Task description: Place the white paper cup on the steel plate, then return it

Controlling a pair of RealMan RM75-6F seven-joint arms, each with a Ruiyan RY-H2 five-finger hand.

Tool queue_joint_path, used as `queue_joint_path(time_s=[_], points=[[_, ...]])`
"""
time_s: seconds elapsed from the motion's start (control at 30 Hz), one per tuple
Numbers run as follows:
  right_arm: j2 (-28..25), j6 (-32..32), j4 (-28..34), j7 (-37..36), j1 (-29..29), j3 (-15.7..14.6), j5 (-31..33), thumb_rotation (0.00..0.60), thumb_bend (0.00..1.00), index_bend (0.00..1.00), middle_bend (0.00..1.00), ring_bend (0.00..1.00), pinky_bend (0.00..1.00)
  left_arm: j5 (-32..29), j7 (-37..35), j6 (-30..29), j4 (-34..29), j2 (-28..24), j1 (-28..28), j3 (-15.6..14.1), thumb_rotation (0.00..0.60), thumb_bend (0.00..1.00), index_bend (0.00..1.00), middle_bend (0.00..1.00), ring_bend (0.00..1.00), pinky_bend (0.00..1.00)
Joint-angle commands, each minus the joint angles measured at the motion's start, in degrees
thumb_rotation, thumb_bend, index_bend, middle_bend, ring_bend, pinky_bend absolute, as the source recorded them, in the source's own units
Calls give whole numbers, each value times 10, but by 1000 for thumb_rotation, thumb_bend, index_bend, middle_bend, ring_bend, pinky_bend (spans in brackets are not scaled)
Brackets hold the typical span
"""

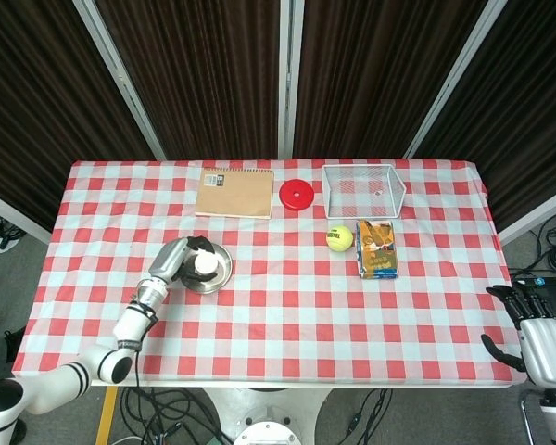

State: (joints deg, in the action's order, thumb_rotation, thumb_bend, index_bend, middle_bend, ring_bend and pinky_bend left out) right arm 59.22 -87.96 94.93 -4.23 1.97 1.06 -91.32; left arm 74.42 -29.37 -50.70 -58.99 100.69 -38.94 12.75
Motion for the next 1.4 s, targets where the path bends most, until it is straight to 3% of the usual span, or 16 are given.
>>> queue_joint_path(time_s=[0.03,0.23,0.53,0.9,1.2,1.4], points=[[-1,1,0,1,0,0,0,600,160,205,200,90,181,-22,4,8,22,6,-5,15,600,209,503,457,351,327],[1,4,0,0,2,0,-1,600,160,205,200,90,181,-52,6,21,47,13,-5,31,600,208,503,457,351,327],[0,3,-1,-1,1,0,0,600,159,205,200,90,181,-10,-12,16,-13,-5,0,3,600,209,502,452,340,327],[-1,6,-1,-1,3,1,0,600,160,205,200,90,181,-58,5,19,49,12,-2,35,600,214,503,451,338,327],[-2,6,0,1,3,0,0,600,160,205,200,90,181,-10,19,-9,-9,0,4,6,600,214,503,450,339,325],[-4,4,4,5,3,3,2,600,159,205,200,90,181,-40,32,2,28,13,-2,23,600,214,503,449,338,280]])
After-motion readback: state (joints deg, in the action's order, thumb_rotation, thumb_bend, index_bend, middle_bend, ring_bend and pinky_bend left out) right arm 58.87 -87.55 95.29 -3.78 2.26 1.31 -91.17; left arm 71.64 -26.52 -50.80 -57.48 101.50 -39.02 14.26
